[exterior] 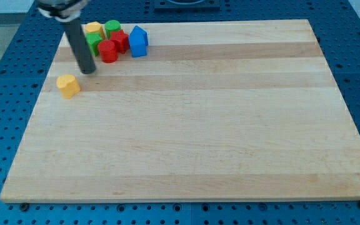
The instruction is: Separate the group of blocks
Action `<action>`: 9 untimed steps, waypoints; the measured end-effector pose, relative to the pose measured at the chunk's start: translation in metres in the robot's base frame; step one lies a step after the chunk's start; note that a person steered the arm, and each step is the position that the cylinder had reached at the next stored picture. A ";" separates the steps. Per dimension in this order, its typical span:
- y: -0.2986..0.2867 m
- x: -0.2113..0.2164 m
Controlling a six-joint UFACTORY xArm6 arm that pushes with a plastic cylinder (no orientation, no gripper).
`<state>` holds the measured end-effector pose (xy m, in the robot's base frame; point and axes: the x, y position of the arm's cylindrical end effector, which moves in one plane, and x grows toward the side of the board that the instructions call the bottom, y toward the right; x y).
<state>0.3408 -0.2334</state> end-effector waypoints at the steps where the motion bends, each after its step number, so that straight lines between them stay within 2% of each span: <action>1: -0.043 -0.020; 4: -0.043 -0.145; 7: 0.068 -0.149; 9: 0.085 -0.140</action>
<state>0.2005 -0.1488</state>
